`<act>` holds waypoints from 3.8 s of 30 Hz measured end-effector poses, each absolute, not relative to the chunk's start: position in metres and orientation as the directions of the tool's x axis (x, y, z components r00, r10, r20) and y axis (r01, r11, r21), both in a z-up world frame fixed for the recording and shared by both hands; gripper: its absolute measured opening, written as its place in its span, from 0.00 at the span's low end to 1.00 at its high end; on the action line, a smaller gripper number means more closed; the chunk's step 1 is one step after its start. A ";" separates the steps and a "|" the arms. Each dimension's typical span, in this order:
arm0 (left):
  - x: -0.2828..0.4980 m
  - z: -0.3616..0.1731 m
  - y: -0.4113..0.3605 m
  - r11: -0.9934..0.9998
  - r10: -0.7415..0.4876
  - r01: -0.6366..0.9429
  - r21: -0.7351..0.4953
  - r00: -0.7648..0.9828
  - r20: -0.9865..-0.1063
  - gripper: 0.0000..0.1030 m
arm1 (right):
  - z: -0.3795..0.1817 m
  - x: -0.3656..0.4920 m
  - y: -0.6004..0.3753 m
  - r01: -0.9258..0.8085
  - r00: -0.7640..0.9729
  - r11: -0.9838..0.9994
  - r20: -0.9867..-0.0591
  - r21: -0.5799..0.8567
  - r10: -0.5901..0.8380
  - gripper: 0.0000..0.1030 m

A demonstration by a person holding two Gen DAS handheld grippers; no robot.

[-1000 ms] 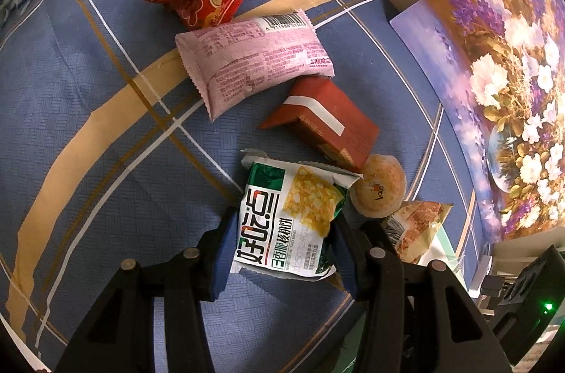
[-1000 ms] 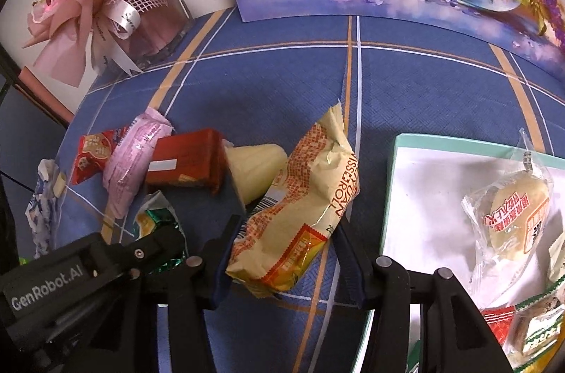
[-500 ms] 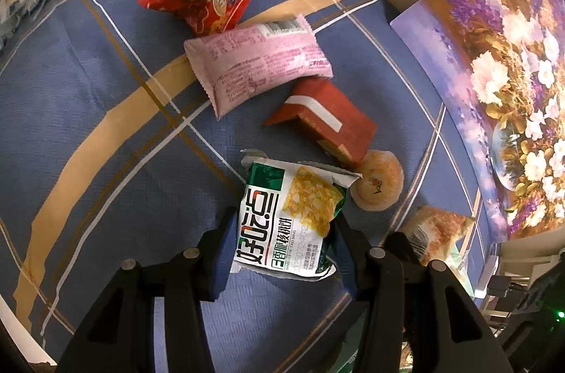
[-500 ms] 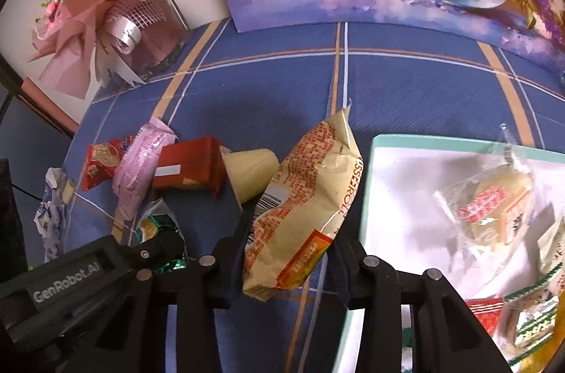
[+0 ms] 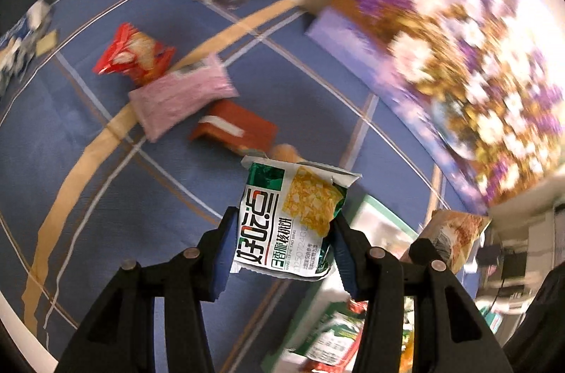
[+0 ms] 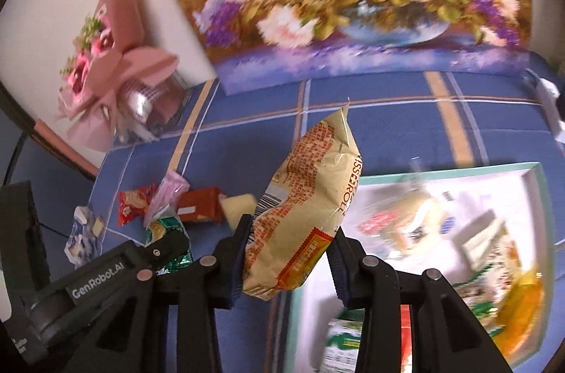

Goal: Organize snacks
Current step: 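Carry the corn biscuit bag and tan roll bag over the white tray, then open both tools to drop the bags into the tray, then withdraw both tools toward the pink packet and cream pudding cup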

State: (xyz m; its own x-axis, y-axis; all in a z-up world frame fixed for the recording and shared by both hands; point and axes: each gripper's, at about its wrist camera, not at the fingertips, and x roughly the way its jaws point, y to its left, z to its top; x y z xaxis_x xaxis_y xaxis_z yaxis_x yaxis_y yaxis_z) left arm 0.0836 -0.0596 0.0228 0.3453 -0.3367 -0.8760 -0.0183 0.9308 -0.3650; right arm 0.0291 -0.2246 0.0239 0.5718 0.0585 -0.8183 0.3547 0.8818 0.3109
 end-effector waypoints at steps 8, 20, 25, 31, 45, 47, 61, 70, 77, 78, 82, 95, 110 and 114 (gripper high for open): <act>0.063 0.013 -0.143 0.920 -0.379 0.220 -0.325 0.283 -0.881 0.50 | 0.028 -0.008 -0.294 0.511 0.534 0.820 -0.843 0.256 -0.069 0.41; 0.051 -0.028 -0.190 0.918 -0.324 0.314 -0.241 0.246 -0.914 0.50 | 0.004 -0.052 -0.381 0.662 0.480 0.701 -0.869 0.266 -0.123 0.41; 0.052 -0.032 -0.190 0.916 -0.326 0.317 -0.245 0.237 -0.915 0.50 | -0.007 -0.051 -0.384 0.662 0.473 0.697 -0.875 0.275 -0.104 0.41; 0.054 -0.024 -0.189 0.908 -0.355 0.316 -0.274 0.232 -0.906 0.54 | -0.016 -0.051 -0.385 0.676 0.443 0.690 -0.891 0.260 -0.098 0.43; 0.054 0.016 -0.173 0.942 -0.273 0.287 -0.173 0.356 -0.894 0.80 | -0.011 -0.055 -0.382 0.676 0.425 0.696 -0.900 0.242 -0.101 0.72; 0.055 0.015 -0.169 0.952 -0.240 0.270 -0.141 0.379 -0.894 0.83 | -0.012 -0.055 -0.380 0.671 0.423 0.702 -0.901 0.238 -0.099 0.76; 0.055 0.013 -0.150 0.972 -0.139 0.231 -0.036 0.447 -0.884 0.93 | -0.003 -0.058 -0.348 0.618 0.425 0.763 -0.897 0.190 -0.120 1.00; 0.049 0.025 -0.141 0.975 -0.118 0.221 -0.010 0.484 -0.867 0.93 | 0.008 -0.068 -0.326 0.592 0.442 0.788 -0.886 0.170 -0.141 1.00; 0.043 0.036 -0.131 0.980 -0.097 0.199 0.008 0.509 -0.855 0.93 | 0.010 -0.074 -0.312 0.569 0.447 0.803 -0.886 0.178 -0.120 1.00; 0.042 0.037 -0.130 0.980 -0.098 0.197 0.005 0.511 -0.854 0.93 | 0.009 -0.074 -0.311 0.566 0.447 0.805 -0.887 0.177 -0.120 1.00; 0.043 0.043 -0.119 0.983 -0.098 0.183 -0.001 0.519 -0.849 0.93 | 0.010 -0.075 -0.303 0.548 0.460 0.817 -0.881 0.182 -0.113 1.00; 0.068 0.049 -0.038 1.000 0.005 0.000 0.005 0.515 -0.857 0.93 | 0.024 -0.055 -0.274 0.464 0.538 0.853 -0.841 0.240 -0.057 1.00; 0.101 0.032 0.075 0.968 -0.035 -0.205 -0.145 0.462 -0.886 0.93 | 0.016 -0.001 -0.206 0.378 0.557 0.880 -0.830 0.288 0.032 1.00; 0.110 0.024 0.084 0.954 -0.094 -0.219 -0.205 0.432 -0.897 0.93 | 0.014 0.015 -0.187 0.330 0.555 0.902 -0.830 0.280 0.055 0.99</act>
